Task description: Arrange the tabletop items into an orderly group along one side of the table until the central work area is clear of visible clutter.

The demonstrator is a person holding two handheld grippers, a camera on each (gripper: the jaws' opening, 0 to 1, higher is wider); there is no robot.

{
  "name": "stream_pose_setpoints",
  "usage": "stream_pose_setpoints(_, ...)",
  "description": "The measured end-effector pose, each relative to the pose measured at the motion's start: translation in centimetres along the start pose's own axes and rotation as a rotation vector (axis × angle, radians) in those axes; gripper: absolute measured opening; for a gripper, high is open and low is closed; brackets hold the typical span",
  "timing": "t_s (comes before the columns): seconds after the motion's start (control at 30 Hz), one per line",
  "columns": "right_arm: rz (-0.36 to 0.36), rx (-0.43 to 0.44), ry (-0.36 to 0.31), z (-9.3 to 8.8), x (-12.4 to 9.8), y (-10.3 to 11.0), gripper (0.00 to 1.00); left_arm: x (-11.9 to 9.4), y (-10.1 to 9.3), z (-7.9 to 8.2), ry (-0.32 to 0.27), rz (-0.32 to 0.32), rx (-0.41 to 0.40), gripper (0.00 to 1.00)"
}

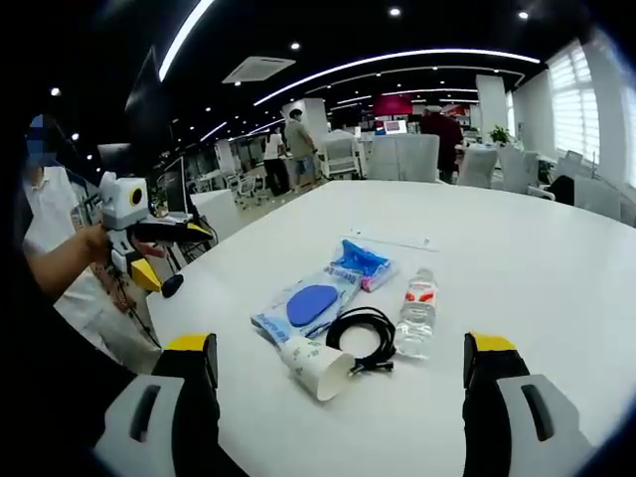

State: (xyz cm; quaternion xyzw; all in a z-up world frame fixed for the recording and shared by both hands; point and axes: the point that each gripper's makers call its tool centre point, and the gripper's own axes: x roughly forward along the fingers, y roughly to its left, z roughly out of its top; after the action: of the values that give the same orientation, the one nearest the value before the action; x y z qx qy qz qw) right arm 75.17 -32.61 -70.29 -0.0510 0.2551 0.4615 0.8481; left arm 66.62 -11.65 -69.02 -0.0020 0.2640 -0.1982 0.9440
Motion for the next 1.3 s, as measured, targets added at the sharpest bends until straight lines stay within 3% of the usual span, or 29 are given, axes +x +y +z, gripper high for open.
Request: stream_pose_setpoints(1.3, -0.011, 0.008, -0.003, -0.1, -0.11, -0.08, 1.0, 0.01, -0.33, -0.06, -0.003, 0.002, -0.002, 1.0)
